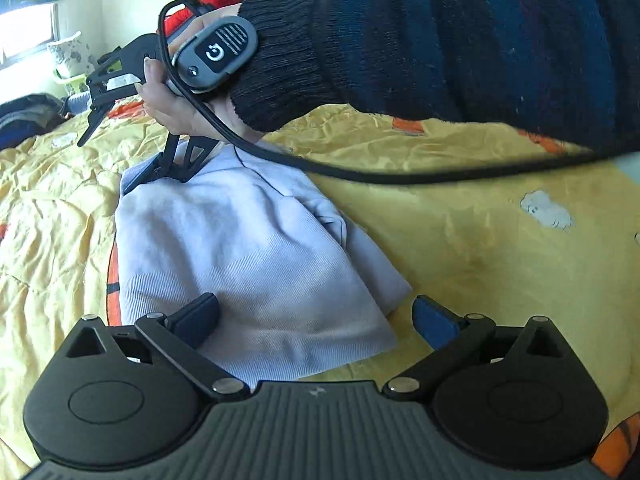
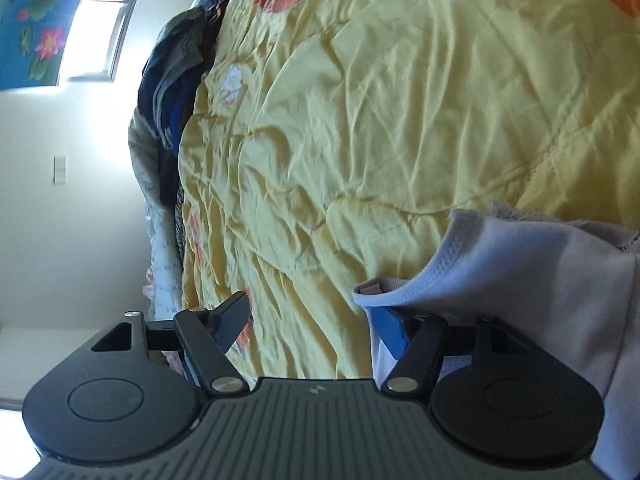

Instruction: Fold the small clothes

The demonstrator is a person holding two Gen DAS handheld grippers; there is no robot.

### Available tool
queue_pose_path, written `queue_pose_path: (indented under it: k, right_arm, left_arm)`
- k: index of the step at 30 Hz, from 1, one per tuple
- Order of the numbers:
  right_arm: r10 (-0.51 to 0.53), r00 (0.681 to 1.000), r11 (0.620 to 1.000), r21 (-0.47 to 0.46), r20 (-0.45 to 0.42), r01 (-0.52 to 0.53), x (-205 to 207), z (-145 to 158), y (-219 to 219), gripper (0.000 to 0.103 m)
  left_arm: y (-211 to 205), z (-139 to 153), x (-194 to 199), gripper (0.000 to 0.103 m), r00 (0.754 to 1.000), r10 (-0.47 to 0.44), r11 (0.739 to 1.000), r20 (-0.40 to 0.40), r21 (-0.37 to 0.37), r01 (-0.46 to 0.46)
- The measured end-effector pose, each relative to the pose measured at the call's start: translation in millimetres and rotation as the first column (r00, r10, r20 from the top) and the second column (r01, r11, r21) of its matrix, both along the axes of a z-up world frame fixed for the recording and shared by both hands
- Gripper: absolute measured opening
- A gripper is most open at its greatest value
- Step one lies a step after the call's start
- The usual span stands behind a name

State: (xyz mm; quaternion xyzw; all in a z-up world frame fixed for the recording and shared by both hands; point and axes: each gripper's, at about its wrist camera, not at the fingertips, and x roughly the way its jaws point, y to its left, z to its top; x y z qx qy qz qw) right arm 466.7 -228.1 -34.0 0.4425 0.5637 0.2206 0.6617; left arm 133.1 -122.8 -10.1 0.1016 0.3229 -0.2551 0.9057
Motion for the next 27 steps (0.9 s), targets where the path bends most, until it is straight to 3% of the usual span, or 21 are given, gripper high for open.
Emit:
queue_pose_path:
  k: [2,4,9,12,14,16,18,20,24,27]
  right_arm:
    - [-0.01,1.0,1.0,0.01,0.009,0.009,-4,4,-4,0.072]
    - [-0.011,0.999,0.998,0.057,0.053,0.008,-19,15,-13,0.081]
    - [0.081,0.977,0.988,0.116,0.196,-0.105,-77,52,-41,0.093]
    - [0.122,0.977,0.985,0.098,0.173,-0.141,-98,45,-51,0.093]
    - [0.116,0.984,0.991,0.046,0.139,-0.124,-102,29,-59,0.088]
    - [0.076,0.992,0.995,0.058,0.104,-0.082,-103,13,-69,0.076]
    - [0.036,0.995,0.995,0.084,0.097,-0.044,-107,16,-79,0.078]
    - [0.013,0.988,0.998,0.062,0.156,-0.023,-116,31,-86,0.089]
    - [-0.002,0.953,0.999,-0.038,0.302,0.014,-151,62,-108,0.09]
    - [0.006,0.926,0.983,-0.173,0.377,0.064,-188,70,-129,0.091]
  left_arm:
    - [0,3,0,0.103,1.0,0.01,1.0,-0.002,-0.005,-0.01]
    - [6,13,-2,0.103,1.0,0.028,0.999,-0.007,-0.037,-0.029]
    - [21,28,3,0.103,0.998,0.063,0.996,0.011,-0.065,-0.062]
    - [18,17,20,0.103,0.995,0.084,0.996,-0.049,-0.03,-0.086]
    - [13,12,25,0.103,0.996,0.082,0.997,-0.026,-0.006,-0.083]
    - [8,10,26,0.103,0.997,0.079,0.997,-0.013,0.029,-0.079]
    - [10,11,26,0.103,0.996,0.088,0.996,-0.019,0.026,-0.088]
    - [11,13,25,0.103,0.995,0.1,0.995,-0.027,0.023,-0.099]
    - [15,16,25,0.103,0.993,0.117,0.993,-0.03,0.035,-0.116]
    - [20,22,17,0.103,0.989,0.143,0.989,-0.023,0.051,-0.142]
